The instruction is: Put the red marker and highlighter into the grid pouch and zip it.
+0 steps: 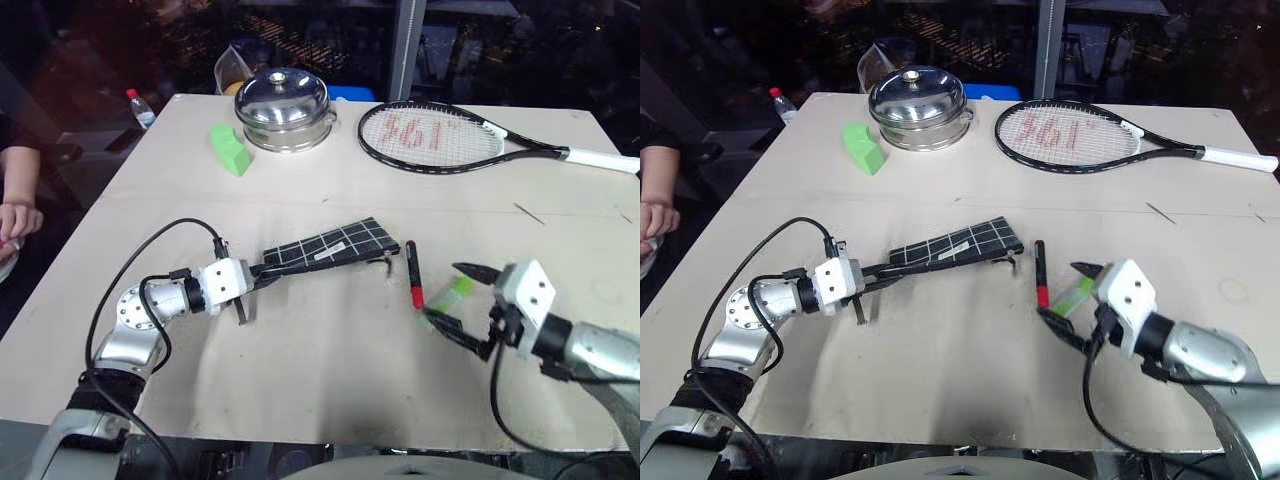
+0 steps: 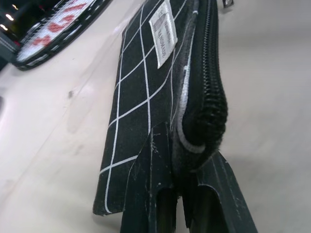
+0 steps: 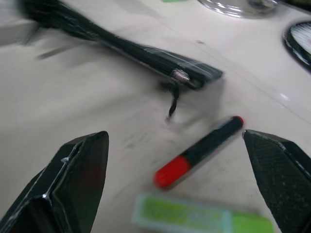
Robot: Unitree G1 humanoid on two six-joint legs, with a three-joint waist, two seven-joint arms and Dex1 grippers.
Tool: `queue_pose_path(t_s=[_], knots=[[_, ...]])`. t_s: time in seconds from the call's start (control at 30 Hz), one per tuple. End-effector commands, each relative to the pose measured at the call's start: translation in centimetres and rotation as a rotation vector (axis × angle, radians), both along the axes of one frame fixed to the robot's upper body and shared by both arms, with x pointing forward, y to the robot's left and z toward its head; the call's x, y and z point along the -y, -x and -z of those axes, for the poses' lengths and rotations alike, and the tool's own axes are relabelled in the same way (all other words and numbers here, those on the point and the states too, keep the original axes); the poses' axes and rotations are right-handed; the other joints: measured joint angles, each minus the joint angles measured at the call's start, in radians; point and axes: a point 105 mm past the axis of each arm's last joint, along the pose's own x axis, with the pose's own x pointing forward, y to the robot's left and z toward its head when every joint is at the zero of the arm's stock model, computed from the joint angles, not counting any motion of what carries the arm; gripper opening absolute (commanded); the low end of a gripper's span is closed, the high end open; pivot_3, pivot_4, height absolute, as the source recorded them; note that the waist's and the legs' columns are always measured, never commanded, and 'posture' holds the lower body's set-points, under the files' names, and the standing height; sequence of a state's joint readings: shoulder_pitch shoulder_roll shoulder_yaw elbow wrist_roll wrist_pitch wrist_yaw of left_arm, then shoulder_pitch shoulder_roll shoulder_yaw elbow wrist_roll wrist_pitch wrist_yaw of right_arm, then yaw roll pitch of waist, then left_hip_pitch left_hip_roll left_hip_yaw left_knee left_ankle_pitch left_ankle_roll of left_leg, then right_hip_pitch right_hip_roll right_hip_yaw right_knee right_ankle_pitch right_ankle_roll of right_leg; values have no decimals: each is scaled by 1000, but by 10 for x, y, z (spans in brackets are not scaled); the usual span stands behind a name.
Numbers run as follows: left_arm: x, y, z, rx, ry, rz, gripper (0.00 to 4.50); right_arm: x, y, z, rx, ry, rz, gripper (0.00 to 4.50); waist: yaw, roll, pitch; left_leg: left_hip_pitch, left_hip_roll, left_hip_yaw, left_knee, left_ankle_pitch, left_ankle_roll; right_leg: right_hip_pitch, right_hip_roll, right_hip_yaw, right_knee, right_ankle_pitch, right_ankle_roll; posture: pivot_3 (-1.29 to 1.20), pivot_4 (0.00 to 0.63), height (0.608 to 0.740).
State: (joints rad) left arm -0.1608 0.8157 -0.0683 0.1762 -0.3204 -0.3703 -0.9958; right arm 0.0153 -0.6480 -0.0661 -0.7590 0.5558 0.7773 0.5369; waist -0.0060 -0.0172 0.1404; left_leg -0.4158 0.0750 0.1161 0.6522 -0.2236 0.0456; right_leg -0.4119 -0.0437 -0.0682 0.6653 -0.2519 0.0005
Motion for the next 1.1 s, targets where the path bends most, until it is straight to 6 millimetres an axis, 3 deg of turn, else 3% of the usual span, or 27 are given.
queue_pose_path(t_s=[0.03, 0.33, 0.53, 0.6, 0.67, 1.1], knots=[[7, 6, -16, -21, 53, -9, 39, -7, -23, 8, -135, -65, 84, 4500, -1, 1, 0, 0, 0, 0, 0, 0, 0, 0, 1, 0, 0, 0, 0, 0, 150, 740], [12, 12, -14, -28, 55, -22, 39, -43, -54, -5, -337, -268, 54, 4500, -4, 1, 1, -2, -1, 1, -1, 0, 0, -1, 0, 1, -1, 2, -2, 0, 150, 740], [14, 12, -12, -17, 59, -26, 0, -52, -56, -12, -360, -313, 31, 1876, -5, 1, 1, -2, -1, 2, -1, 0, 0, -1, -1, 1, -1, 2, -2, 0, 150, 740], [15, 12, -11, -15, 60, -25, 0, -52, -56, -14, -360, -315, 32, 753, -5, 1, 1, -2, -1, 2, -1, 0, 0, -1, -1, 0, -1, 2, -2, 0, 150, 740], [15, 11, -10, -12, 63, -30, 0, -51, -54, -15, -361, -313, 24, 143, -6, 1, 1, -2, -1, 2, -1, 0, 0, -1, -1, 0, -1, 2, -2, 0, 150, 740], [36, -9, -17, 32, 129, -46, 0, -70, -41, -29, -432, -389, -111, 143, -5, 1, 1, -2, -1, 2, -2, 0, 0, -1, -1, 0, -1, 2, -2, 0, 150, 740]])
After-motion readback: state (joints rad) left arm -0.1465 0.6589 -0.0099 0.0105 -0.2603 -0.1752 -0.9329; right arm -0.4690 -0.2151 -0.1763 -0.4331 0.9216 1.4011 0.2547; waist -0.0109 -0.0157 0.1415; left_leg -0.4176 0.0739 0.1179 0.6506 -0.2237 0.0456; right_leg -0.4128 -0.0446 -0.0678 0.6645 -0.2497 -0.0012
